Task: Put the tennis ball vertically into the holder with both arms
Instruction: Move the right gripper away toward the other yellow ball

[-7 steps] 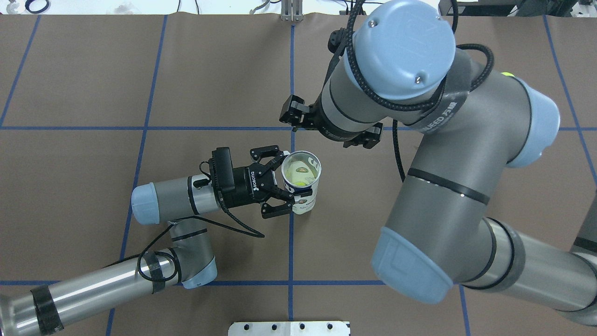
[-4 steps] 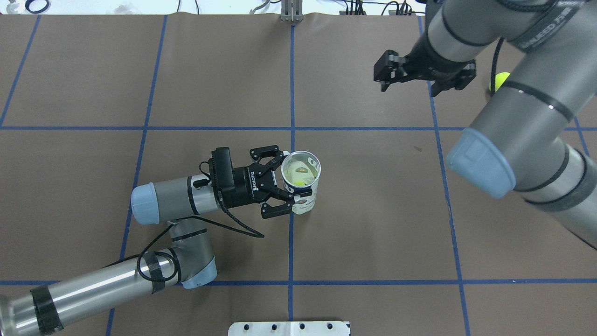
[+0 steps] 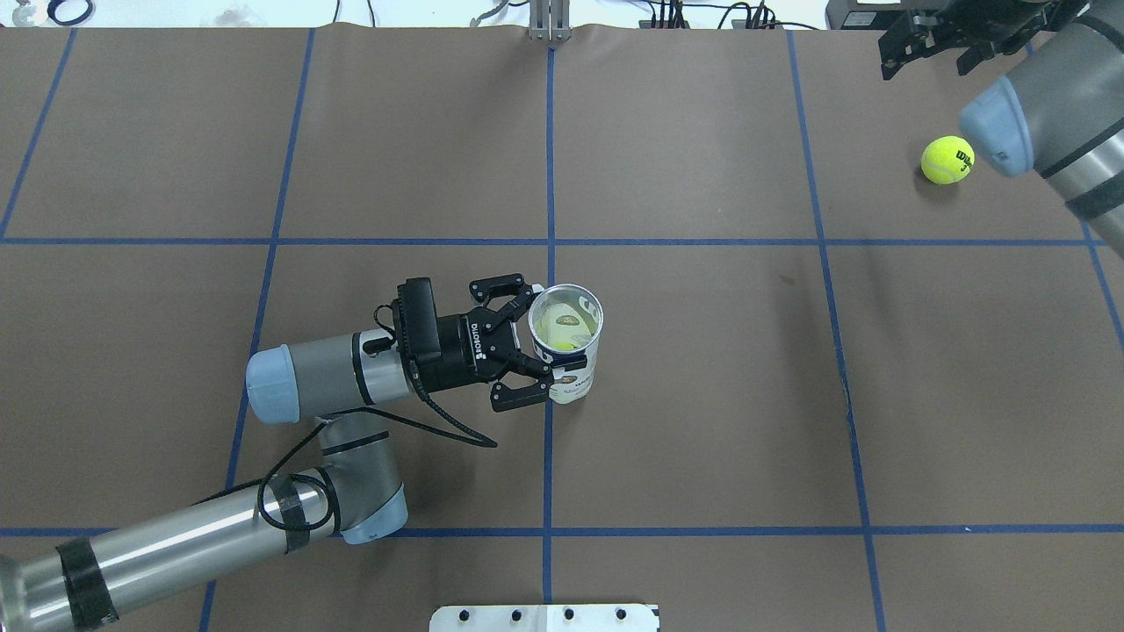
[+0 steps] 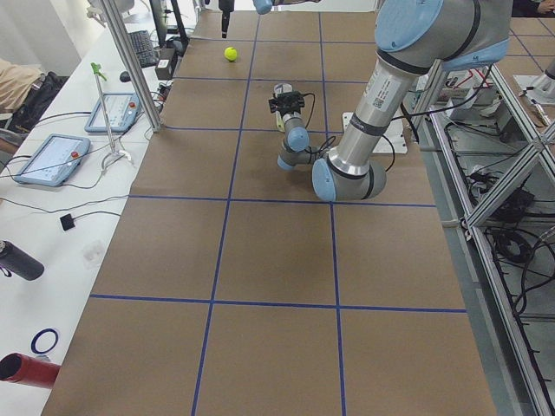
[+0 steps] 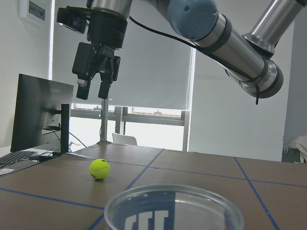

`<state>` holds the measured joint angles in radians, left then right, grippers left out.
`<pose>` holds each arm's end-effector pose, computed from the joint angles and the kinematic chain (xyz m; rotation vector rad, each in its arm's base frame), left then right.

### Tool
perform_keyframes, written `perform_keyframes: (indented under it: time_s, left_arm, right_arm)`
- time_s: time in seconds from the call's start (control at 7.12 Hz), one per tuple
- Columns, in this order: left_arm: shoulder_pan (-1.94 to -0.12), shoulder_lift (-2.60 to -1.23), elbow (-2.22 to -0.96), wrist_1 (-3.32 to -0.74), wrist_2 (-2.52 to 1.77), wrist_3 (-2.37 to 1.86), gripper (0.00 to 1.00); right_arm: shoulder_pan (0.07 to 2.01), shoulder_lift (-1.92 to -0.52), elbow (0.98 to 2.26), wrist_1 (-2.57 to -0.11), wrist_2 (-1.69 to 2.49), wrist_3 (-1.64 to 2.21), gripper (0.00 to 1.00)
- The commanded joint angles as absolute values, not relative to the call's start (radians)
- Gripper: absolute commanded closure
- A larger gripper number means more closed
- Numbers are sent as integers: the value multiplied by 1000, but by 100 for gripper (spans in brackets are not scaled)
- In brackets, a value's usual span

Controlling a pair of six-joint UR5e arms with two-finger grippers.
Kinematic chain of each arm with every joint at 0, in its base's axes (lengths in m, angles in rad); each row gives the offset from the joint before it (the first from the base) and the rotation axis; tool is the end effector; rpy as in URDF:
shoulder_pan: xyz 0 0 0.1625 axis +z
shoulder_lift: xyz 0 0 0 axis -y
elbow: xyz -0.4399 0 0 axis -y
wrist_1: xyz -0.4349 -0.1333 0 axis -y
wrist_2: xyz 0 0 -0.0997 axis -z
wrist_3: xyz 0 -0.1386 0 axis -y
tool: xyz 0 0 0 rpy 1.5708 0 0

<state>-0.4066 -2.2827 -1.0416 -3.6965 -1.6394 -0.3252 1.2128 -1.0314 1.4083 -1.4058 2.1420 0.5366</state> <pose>0.6402 -0.4104 0.2498 1.7109 1.6258 0.4993 -0.2172 -0.7471 0.4284 0.2339 -0.7294 0.0151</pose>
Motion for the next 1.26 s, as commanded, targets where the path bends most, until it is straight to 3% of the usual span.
perform_keyframes:
  time_s: [0.0,0.28,1.12]
  left_arm:
    - [-407,-2283,-1043,-3697,-1638,-325,17]
    - [-407,-2283,-1043,-3697,-1638,-325,17]
    - [-407,-2283,-1046,-3697,-1640,-327,17]
  right_arm:
    - [1282,-1037,1162,-1226,2145,399,1]
    - [1276,-1035,1079,-1113,2129,406,1]
    - [1189,-1066,1016,-942,2117,531,1]
